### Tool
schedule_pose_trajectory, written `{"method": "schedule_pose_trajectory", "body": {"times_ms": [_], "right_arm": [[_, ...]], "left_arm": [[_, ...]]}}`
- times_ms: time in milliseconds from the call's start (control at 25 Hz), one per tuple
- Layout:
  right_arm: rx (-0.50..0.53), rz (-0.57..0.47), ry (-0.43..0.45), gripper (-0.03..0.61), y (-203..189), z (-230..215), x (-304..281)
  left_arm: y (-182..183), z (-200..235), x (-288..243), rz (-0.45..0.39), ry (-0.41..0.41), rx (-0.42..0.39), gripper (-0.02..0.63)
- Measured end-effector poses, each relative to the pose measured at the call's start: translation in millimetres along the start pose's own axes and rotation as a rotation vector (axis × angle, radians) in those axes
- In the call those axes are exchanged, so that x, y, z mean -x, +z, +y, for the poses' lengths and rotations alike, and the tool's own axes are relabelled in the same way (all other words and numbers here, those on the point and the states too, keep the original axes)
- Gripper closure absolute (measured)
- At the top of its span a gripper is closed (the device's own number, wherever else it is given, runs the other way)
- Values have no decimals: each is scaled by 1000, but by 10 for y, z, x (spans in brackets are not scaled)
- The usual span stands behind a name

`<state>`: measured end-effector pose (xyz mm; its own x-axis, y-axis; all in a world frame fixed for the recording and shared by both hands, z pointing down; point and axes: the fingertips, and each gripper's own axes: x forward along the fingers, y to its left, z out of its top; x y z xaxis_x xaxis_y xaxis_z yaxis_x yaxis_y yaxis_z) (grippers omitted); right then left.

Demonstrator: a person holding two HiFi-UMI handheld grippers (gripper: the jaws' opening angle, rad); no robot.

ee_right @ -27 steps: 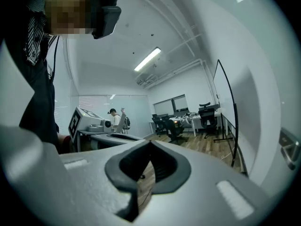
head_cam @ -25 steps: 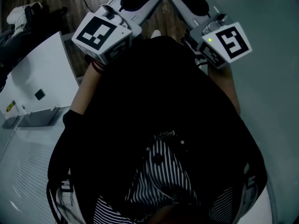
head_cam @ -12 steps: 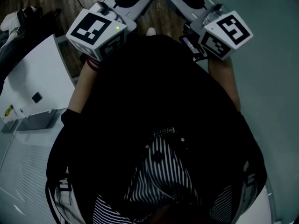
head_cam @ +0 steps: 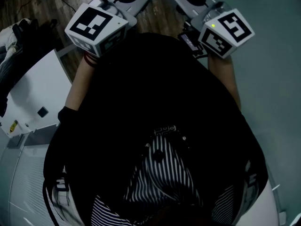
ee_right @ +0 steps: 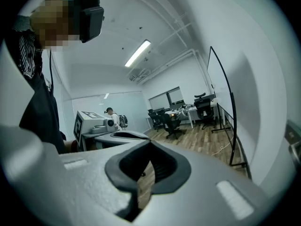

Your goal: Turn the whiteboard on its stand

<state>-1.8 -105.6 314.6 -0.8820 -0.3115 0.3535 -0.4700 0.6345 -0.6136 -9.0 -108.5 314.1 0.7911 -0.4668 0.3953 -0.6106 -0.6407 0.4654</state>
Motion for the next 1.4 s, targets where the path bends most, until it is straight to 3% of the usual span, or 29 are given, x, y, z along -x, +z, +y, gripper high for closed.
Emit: {"method": "schedule_pose_trajectory", "body": {"times_ms": [560,760,1040,1200,1400], "right_arm": [[46,-11,-85,577,-156,4,67],[51,-7,-93,577,-647,-104,-55],[74,20,-75,577,-240,-327,-470],[47,47,-73,577,-479,-303,-562],[54,40,-68,577,-415,-782,-853]], "left_arm": [[-117,-49,-68,9,-70,-37,615],[-634,38,-117,45,-88,-33,615],[-291,576,-163,17,-67,-3,615],[-538,606,-96,61,-53,-1,615],[-547,1065,-397,74,-28,-34,615]]}}
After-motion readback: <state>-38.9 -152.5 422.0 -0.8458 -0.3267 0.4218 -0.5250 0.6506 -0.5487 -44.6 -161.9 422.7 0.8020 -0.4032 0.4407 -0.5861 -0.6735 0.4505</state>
